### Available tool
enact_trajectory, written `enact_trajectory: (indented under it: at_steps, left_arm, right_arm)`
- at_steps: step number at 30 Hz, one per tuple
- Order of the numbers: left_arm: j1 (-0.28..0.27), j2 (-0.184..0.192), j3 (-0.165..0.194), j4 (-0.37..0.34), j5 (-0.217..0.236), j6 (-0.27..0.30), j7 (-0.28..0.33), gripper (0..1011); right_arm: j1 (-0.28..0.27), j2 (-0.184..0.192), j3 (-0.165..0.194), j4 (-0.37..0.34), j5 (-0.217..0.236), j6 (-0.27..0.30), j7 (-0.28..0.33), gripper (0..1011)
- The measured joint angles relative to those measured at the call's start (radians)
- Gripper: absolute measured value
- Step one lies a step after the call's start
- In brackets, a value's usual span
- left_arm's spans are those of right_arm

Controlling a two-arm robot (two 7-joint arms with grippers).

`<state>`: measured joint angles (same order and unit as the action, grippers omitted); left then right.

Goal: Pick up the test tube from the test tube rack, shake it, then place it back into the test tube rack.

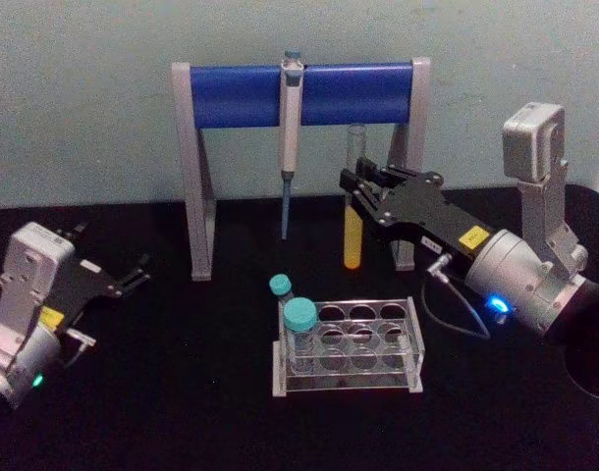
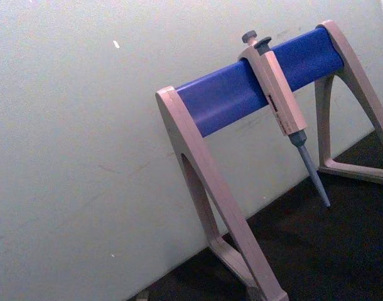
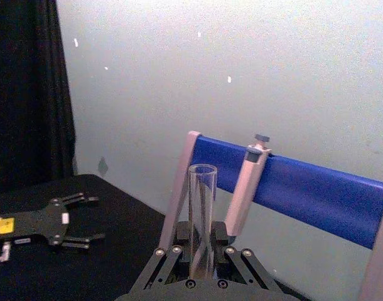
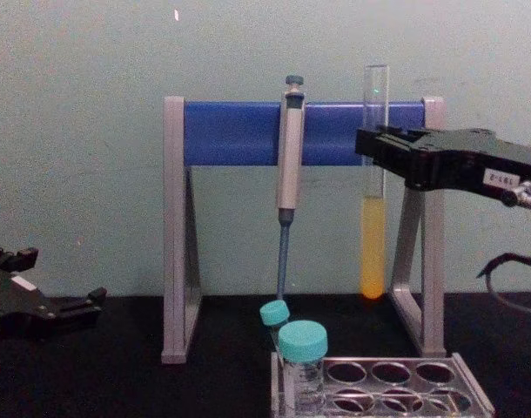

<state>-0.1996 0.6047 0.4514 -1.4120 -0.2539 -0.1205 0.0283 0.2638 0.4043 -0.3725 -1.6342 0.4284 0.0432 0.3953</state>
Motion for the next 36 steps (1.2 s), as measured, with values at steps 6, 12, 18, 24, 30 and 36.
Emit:
enact_trajectory:
  at_steps: [6,12,18,24,30,36]
  left_arm:
    - [0.0,0.0,0.0,0.0,0.0,0.0,0.0,1001]
    - [0.0,0.0,0.0,0.0,0.0,0.0,0.0,1002]
    - [0.0,0.0,0.0,0.0,0.0,0.0,0.0,1001]
    - [0.0,0.0,0.0,0.0,0.0,0.0,0.0,1001]
    - [0.0,0.0,0.0,0.0,0.0,0.0,0.0,1001]
    - [0.0,0.0,0.0,0.0,0.0,0.0,0.0,1001]
  right_arm:
    - [-0.002,-0.002,0.013,0.006,-0.002,0.003,-0.011,217]
    - [-0.023,0.009,0.032,-0.012,0.0,0.005,-0.021,217]
    - [-0.095,0.042,0.074,-0.076,0.017,0.021,-0.04,217]
    - [-0.169,0.068,0.089,-0.146,0.041,0.036,-0.038,217]
    - [-0.158,0.052,0.039,-0.147,0.052,0.034,-0.002,217]
    - [-0.088,0.014,-0.011,-0.088,0.045,0.019,0.018,217]
